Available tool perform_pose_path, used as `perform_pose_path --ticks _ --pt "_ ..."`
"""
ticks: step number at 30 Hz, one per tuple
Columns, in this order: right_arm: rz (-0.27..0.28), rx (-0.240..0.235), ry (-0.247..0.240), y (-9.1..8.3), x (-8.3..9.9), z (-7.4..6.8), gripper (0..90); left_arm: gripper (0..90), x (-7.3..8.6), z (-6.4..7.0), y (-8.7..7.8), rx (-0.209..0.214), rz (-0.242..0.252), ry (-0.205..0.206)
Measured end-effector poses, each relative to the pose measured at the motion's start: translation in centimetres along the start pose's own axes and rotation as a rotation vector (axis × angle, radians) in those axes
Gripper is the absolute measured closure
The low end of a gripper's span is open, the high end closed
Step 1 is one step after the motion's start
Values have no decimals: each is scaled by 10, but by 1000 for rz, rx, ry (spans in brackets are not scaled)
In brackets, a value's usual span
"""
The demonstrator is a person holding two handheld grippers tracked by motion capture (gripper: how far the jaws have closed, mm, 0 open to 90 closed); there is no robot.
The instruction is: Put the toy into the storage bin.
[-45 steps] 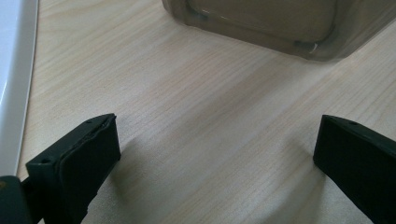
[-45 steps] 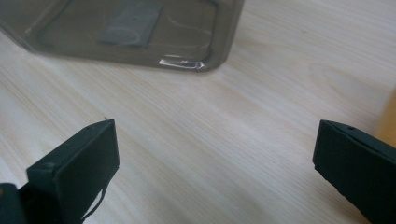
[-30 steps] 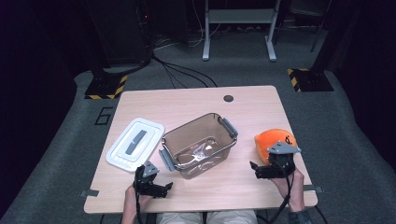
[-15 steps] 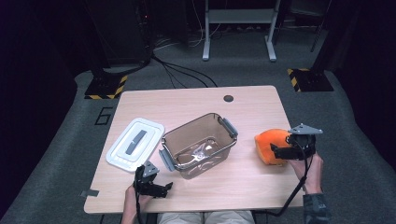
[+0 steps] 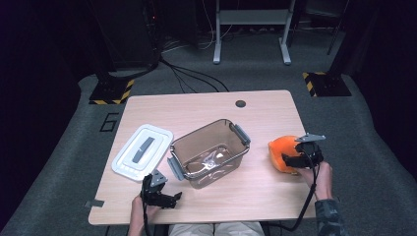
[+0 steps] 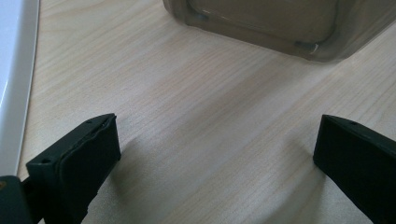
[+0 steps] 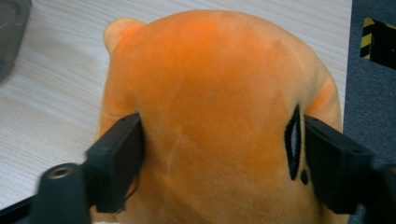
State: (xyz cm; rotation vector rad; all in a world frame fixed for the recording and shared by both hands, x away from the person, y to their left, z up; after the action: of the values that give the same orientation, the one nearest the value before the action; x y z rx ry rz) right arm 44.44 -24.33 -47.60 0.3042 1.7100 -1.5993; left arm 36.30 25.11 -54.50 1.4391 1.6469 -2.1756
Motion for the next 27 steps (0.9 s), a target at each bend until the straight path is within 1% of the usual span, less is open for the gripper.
perform_pose_path --ticks 1,2,3,4,7,8,10,17,19,21,24,27 --pt "8 -4 -1 1 0 1 282 3 0 0 0 -2 1 1" --pt "7 -13 8 2 0 1 318 3 0 0 0 0 0 0" --pt "18 -19 4 3 0 3 352 3 0 0 0 -2 2 1" --pt "20 -23 14 2 0 3 381 3 0 0 0 -3 3 1" --pt "56 -40 15 1 1 6 474 4 0 0 0 -3 4 1" --pt "60 -40 19 0 1 5 490 4 0 0 0 -3 4 0" --pt "73 -40 11 -2 2 6 522 4 0 0 0 -3 4 1" --pt "108 -35 10 -9 1 6 568 4 0 0 0 -4 4 0" --pt "113 -42 19 -11 1 6 571 4 0 0 0 -4 4 -2" --pt "117 -45 11 -14 0 8 573 4 0 0 0 -4 4 -1" --pt "126 -58 16 -18 0 8 573 4 0 0 0 -4 6 -2" --pt "137 -59 15 -22 -2 9 572 4 0 0 0 -4 6 -2"
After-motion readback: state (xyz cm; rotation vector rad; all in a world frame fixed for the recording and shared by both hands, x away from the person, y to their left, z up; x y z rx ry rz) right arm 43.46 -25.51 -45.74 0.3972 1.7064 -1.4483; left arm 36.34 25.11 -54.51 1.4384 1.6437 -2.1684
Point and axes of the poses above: each handheld gripper's, and its own axes: y roughly forward along the jaws, x roughly out of its underside, z roughly to its right, the point moved 2 cm from there along y, roughly forward along the jaws, and after that the axes turned 2 degrees about -z, right-handed, at the moved point
